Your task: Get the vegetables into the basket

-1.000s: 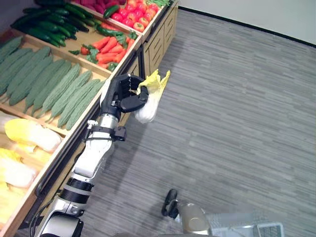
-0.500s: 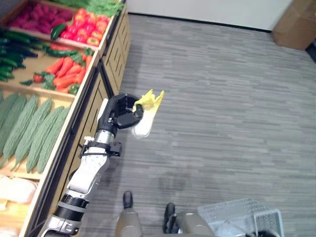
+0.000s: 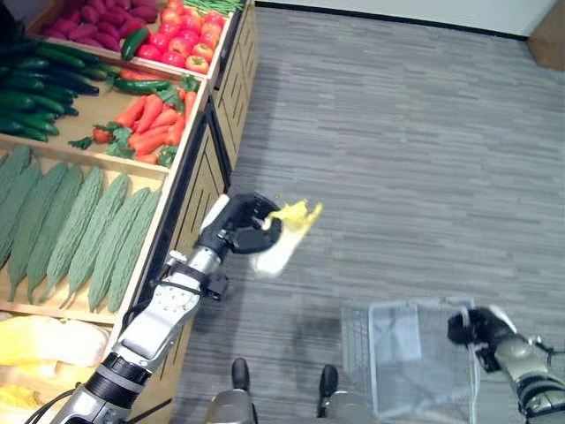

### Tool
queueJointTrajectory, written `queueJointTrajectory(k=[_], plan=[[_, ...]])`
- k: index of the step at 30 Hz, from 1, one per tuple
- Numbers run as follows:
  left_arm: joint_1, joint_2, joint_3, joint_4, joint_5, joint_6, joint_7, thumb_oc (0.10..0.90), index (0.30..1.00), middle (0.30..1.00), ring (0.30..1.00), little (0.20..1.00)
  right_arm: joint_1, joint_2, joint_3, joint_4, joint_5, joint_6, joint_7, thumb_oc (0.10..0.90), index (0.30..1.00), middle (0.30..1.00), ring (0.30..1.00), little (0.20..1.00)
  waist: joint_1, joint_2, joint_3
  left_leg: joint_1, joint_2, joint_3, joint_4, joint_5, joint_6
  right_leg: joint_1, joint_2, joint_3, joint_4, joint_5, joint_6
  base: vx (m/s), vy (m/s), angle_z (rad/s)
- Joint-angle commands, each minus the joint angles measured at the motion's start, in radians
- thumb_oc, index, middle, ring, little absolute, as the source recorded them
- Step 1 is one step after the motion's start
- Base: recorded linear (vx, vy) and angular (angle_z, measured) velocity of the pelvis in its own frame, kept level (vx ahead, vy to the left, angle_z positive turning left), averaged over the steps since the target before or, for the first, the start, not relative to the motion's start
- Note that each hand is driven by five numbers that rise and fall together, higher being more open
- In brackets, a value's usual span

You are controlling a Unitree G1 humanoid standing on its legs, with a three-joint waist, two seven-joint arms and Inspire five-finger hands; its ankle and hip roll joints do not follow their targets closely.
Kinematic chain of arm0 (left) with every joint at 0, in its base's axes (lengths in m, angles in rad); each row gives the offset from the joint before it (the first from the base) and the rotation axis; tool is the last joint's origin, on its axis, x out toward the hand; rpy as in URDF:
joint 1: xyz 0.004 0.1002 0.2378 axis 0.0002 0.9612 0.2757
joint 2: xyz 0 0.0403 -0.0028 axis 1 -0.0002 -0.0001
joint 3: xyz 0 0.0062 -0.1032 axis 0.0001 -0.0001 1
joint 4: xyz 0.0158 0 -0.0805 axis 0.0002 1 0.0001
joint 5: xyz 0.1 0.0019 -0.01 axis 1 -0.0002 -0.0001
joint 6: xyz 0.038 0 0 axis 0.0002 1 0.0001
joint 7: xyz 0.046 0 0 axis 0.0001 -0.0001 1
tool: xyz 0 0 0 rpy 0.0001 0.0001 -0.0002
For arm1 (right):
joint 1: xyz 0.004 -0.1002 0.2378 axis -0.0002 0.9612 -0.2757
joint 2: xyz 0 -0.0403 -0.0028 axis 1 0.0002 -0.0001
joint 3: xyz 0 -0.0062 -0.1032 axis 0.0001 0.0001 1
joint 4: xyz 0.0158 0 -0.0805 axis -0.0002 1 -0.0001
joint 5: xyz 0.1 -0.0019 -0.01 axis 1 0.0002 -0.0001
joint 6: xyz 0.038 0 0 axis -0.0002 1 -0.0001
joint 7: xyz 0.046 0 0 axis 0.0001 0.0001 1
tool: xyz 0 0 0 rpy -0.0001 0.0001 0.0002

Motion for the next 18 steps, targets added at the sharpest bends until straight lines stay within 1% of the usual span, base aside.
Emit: queueJointTrajectory(k=[1,5,11,12,13,16,18], plan=[[-0.152,-0.070,-0.002,-0.112,0.004,-0.080,-0.021,0.400,0.300,0.300,0.300,0.300,-0.104,-0.170,0.057,0.025,-0.026,-0.006,-0.061,0.400,0.300,0.300,0.300,0.300,0.010,0.003,-0.047,0.027,0.091,-0.003,0.002,-0.015,-0.076,-0.018,-0.033,0.001,0.039,0.007,0.083,0.04,0.014,-0.07],[-0.184,-0.086,-0.049,-0.075,0.032,-0.064,-0.039,0.400,0.300,0.300,0.300,0.300,-0.194,-0.178,0.114,-0.050,-0.041,0.004,-0.055,0.400,0.300,0.300,0.300,0.300,0.000,0.014,-0.060,0.046,0.101,0.004,0.000,-0.015,-0.081,-0.002,-0.025,0.002,0.029,0.004,0.080,0.03,0.002,-0.05],[-0.260,-0.138,-0.131,0.009,0.075,-0.042,-0.054,0.400,0.300,0.300,0.300,0.300,-0.337,-0.172,0.208,-0.118,-0.065,0.027,-0.050,0.400,0.300,0.300,0.300,0.300,-0.017,0.032,-0.073,0.052,0.108,0.014,0.000,-0.010,-0.086,0.009,-0.017,0.005,0.016,0.004,0.074,0.00,0.000,-0.01],[-0.276,-0.148,-0.152,0.030,0.092,-0.035,-0.059,0.400,0.300,0.300,0.300,0.300,-0.358,-0.165,0.222,-0.123,-0.069,0.030,-0.049,0.400,0.300,0.300,0.300,0.300,-0.020,0.035,-0.076,0.053,0.109,0.015,0.000,-0.011,-0.087,0.010,-0.016,0.005,0.015,0.004,0.074,0.00,0.002,-0.06],[-0.279,-0.150,-0.152,0.034,0.093,-0.037,-0.059,0.400,0.300,0.300,0.300,0.300,-0.361,-0.166,0.224,-0.122,-0.069,0.031,-0.049,0.400,0.300,0.300,0.300,0.300,-0.020,0.036,-0.075,0.053,0.109,0.015,0.000,-0.011,-0.087,0.009,-0.016,0.005,0.015,0.004,0.074,0.00,0.006,-0.07],[-0.320,-0.196,-0.196,0.117,0.129,-0.021,-0.057,0.400,0.300,0.300,0.300,0.300,-0.426,-0.138,0.258,-0.192,-0.081,0.049,-0.052,0.400,0.300,0.300,0.300,0.300,-0.036,0.047,-0.083,0.058,0.114,0.023,0.000,-0.008,-0.090,0.011,-0.014,0.012,0.013,0.003,0.071,0.01,0.005,-0.03],[-0.335,-0.219,-0.211,0.164,0.159,-0.014,-0.057,0.400,0.300,0.300,0.300,0.300,-0.447,-0.120,0.260,-0.234,-0.085,0.055,-0.064,0.400,0.300,0.300,0.300,0.300,-0.046,0.052,-0.086,0.062,0.116,0.027,0.000,-0.008,-0.090,0.012,-0.013,0.016,0.013,0.003,0.069,0.01,-0.002,-0.06]])
